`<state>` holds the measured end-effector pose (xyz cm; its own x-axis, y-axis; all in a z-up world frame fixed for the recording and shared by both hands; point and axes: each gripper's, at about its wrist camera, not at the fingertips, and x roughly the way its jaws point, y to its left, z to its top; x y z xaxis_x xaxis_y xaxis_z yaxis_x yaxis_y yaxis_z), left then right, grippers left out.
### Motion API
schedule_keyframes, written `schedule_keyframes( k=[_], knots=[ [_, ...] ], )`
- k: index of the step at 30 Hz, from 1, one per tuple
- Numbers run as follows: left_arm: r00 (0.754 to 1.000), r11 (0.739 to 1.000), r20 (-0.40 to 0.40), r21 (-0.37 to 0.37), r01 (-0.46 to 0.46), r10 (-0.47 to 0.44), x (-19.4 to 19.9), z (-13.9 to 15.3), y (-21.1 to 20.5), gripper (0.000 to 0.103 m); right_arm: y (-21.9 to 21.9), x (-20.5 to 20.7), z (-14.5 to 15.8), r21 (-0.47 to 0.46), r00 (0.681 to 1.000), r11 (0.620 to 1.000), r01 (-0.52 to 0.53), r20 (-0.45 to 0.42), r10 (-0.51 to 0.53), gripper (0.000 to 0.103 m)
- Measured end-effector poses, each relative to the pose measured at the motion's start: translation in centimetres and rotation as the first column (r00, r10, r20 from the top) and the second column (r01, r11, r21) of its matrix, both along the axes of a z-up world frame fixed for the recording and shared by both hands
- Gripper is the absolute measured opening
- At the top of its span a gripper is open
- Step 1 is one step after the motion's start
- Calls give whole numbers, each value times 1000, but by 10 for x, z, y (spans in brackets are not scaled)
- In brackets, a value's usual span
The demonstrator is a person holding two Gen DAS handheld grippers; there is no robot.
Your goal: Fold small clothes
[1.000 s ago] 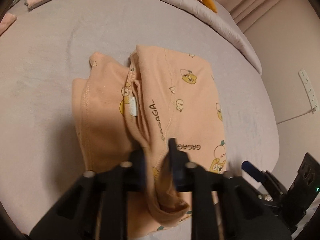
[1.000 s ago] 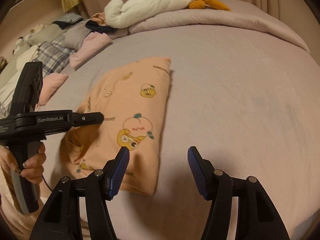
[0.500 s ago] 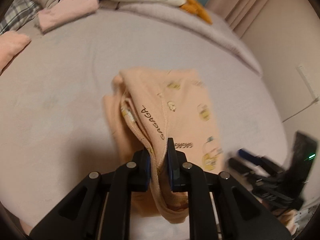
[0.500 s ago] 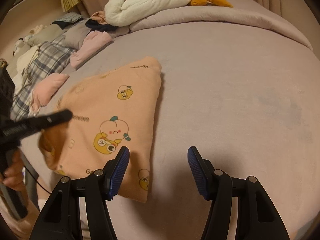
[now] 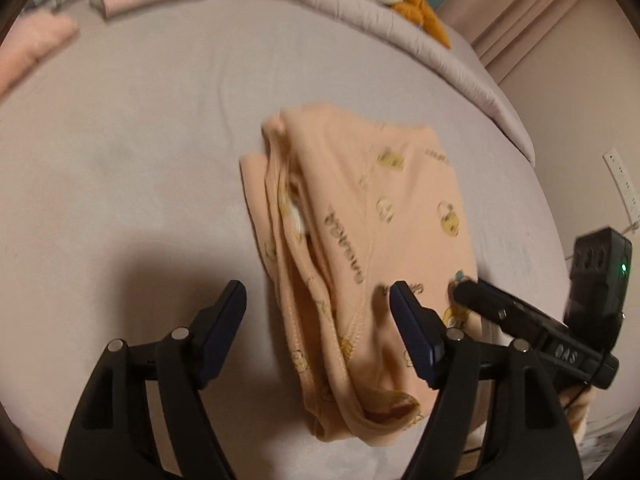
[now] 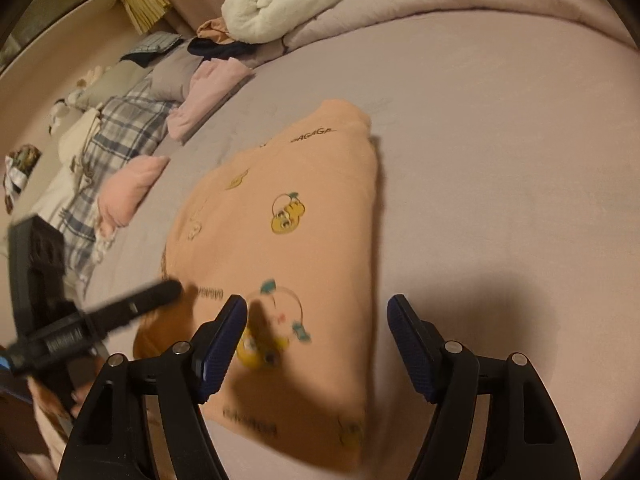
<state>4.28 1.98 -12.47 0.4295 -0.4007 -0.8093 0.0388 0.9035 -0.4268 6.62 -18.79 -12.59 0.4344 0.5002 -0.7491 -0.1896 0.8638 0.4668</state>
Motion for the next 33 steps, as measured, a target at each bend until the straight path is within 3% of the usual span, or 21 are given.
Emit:
schedule_keyframes(
  k=[4, 5, 6, 8, 11, 13, 20, 24, 28, 31, 32, 33],
  knots=[
    [1000, 999, -11, -53, 13, -13, 4, -11, -3, 71, 6, 12, -9, 13, 1000, 1000, -4, -17, 5, 73],
    [1000, 998, -8, -68, 13, -14, 5, -11, -3, 63, 7, 14, -10, 26, 1000, 1000, -5, -17, 5, 72],
    [1000, 994, -15, -103, 21, -22, 6, -13, -4, 48, 8, 17, -12, 45, 1000, 999, -10, -17, 10, 65],
    [999, 990, -42, -142, 18, -25, 8, -16, -6, 37, 10, 22, -14, 55, 1000, 998, -8, -21, 9, 57],
    [999, 993, -21, -114, 30, -33, 6, -4, -16, 25, 11, 23, -11, 46, 1000, 999, -10, -17, 11, 33],
    [999, 996, 12, -78, 37, -36, 2, 8, -23, 24, 10, 18, -1, 30, 1000, 999, -19, 19, 18, 27],
    [988, 995, 136, -49, 85, -78, 14, 44, -49, 24, -10, 21, 37, -47, 989, 999, 13, 149, -5, 26],
    [983, 993, 151, -44, 111, -103, 36, 44, -70, 25, -30, 36, 42, -55, 984, 997, 51, 176, -40, 26],
    [987, 993, 118, -29, 118, -114, 52, 34, -82, 28, -43, 46, 35, -78, 984, 994, 80, 163, -66, 26],
    [990, 993, 76, -4, 117, -116, 59, 27, -87, 33, -51, 51, 25, -104, 987, 988, 114, 123, -101, 27],
    [990, 993, 73, 2, 119, -119, 58, 26, -87, 38, -52, 51, 25, -102, 987, 987, 125, 112, -113, 29],
    [990, 993, 74, 12, 120, -120, 56, 27, -87, 51, -53, 51, 24, -102, 987, 985, 136, 100, -126, 34]
  ],
)
